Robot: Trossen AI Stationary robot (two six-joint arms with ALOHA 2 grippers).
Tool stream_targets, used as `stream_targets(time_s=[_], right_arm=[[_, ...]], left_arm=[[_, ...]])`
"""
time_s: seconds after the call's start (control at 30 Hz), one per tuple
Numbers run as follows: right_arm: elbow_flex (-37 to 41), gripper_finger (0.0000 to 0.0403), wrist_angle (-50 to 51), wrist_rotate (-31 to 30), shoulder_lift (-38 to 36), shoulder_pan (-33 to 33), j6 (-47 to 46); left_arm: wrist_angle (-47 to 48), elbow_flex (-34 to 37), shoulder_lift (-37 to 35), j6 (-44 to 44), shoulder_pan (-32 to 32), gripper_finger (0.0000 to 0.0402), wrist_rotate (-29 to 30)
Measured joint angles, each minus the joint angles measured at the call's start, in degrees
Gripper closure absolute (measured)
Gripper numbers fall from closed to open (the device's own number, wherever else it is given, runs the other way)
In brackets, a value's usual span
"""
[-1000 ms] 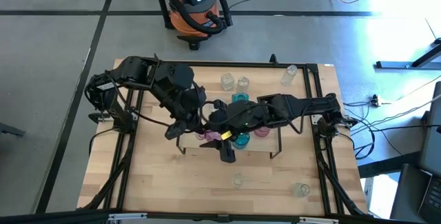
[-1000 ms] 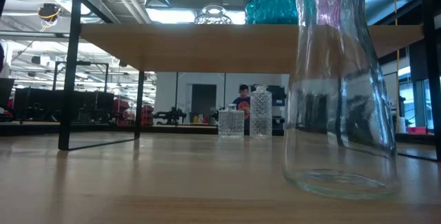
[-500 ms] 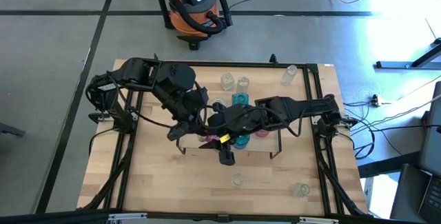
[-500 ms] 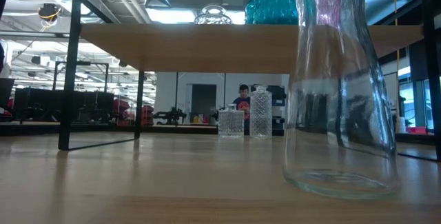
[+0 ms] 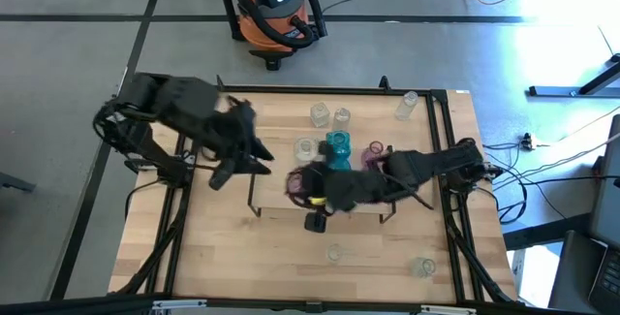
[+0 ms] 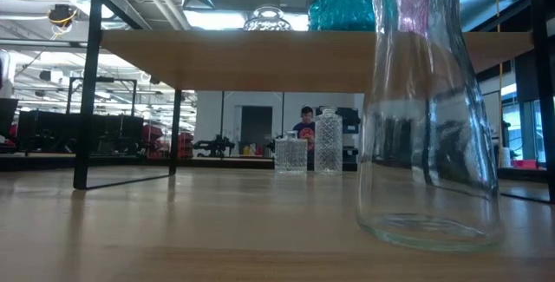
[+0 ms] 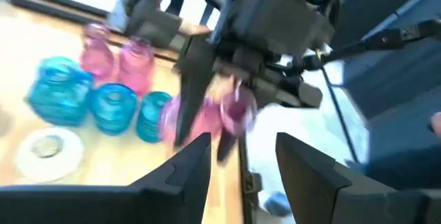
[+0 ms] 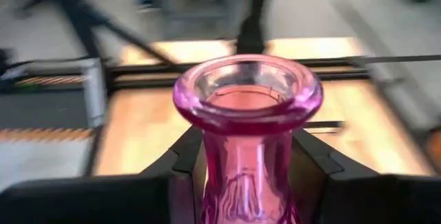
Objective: Sort vases onto shelf
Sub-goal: Put the pink vase on the shelf
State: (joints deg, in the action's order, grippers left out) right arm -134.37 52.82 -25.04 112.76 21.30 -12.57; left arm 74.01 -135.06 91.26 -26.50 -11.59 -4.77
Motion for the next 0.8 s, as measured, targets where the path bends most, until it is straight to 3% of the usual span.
stream_targets(time_s=[0.2, 0.3, 0.4, 0.43, 0.53, 0.8], right_arm=[[-0.09, 0.0280, 9.45, -33.34, -2.80, 9.33, -14.50], [-0.16, 0.0280, 21.75, -49.56, -3.03, 15.77, -34.07], [1.25, 0.0280, 36.15, -60.06, -2.45, 21.14, -58.43], [2.60, 0.0280, 37.47, -61.86, -2.35, 22.29, -64.18], [8.31, 0.0280, 33.59, -61.68, -2.23, 22.80, -65.32], [20.13, 0.0282, 37.01, -52.56, -2.36, 22.25, -82.77]], left_arm=[[0.87, -0.02, -2.55, 0.24, -3.71, 0.0246, 11.15], [2.29, 0.04, -2.75, 1.55, -5.11, 0.0246, 14.40], [3.39, 0.04, -2.68, 3.31, -5.49, 0.0246, 16.48], [3.55, 0.04, -2.58, 4.05, -5.47, 0.0246, 17.05], [3.19, 0.07, -1.84, 5.58, -5.24, 0.0246, 17.75], [2.89, 0.07, -1.31, 5.91, -4.67, 0.0246, 16.03]])
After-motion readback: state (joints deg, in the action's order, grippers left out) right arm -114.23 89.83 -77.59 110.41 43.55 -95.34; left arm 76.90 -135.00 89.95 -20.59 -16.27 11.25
